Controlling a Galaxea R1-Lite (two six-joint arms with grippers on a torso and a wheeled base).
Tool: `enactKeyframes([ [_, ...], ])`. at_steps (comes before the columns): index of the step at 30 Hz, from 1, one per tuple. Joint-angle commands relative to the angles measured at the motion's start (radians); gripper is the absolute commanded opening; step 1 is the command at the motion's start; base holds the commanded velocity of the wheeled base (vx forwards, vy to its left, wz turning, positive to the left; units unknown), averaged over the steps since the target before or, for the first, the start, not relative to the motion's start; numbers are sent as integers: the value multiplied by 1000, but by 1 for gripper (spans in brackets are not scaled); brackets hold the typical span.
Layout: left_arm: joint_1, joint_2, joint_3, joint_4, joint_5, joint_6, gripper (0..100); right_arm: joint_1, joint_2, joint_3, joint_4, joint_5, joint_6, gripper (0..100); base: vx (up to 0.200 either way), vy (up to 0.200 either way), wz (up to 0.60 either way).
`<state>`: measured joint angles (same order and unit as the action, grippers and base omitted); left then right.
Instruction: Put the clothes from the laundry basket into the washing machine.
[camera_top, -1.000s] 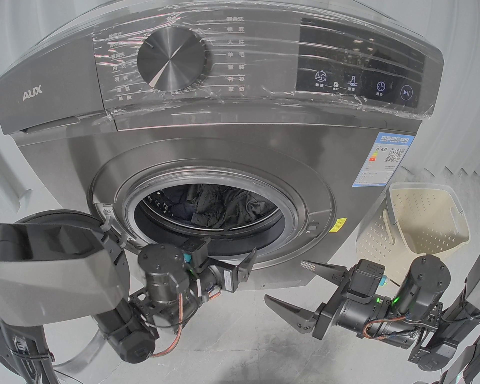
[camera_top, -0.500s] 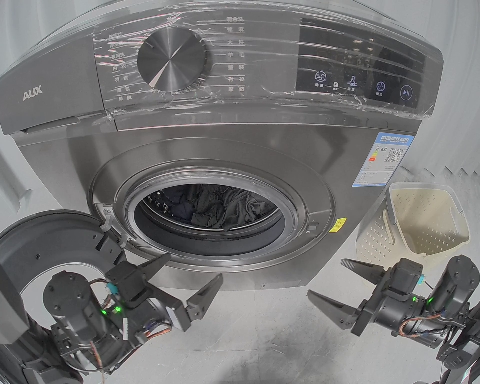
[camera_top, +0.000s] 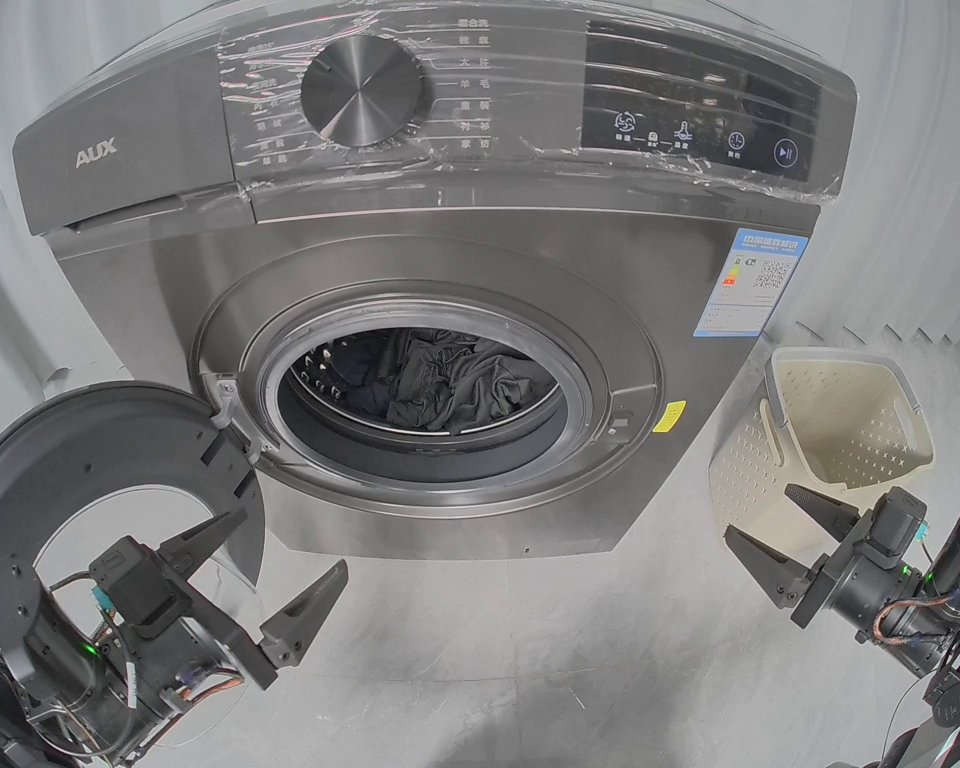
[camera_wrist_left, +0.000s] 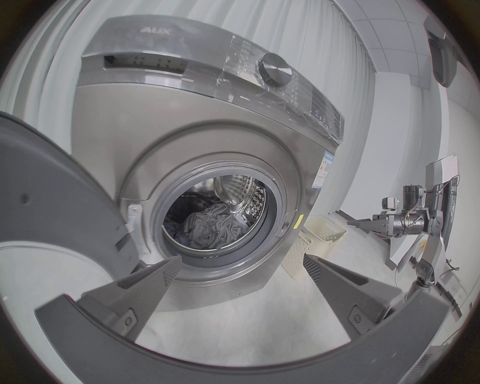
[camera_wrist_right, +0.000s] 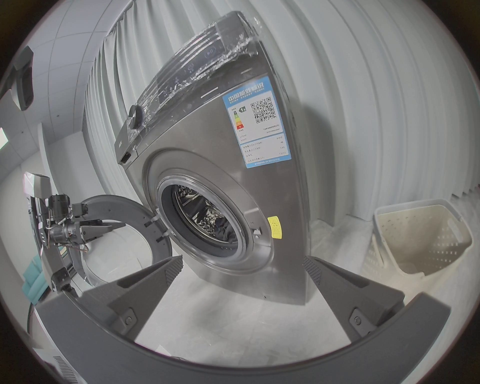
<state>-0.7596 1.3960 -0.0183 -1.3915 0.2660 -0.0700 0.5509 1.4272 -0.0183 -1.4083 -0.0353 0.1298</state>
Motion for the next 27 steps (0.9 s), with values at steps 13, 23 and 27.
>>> enactKeyframes([
  [13,213,-750,18,646,-30,33,100,-160,-648,18,608,-117,-1,100,-200,0,0],
  [23,499,-1135,18,1020,-143,16,100,-399,-1143,17,1051,-106,-52,100,-60,0,0],
  [27,602,-1263,18,1131,-209,16,100,-436,-1297,17,1203,-84,-53,100,0,0,0],
])
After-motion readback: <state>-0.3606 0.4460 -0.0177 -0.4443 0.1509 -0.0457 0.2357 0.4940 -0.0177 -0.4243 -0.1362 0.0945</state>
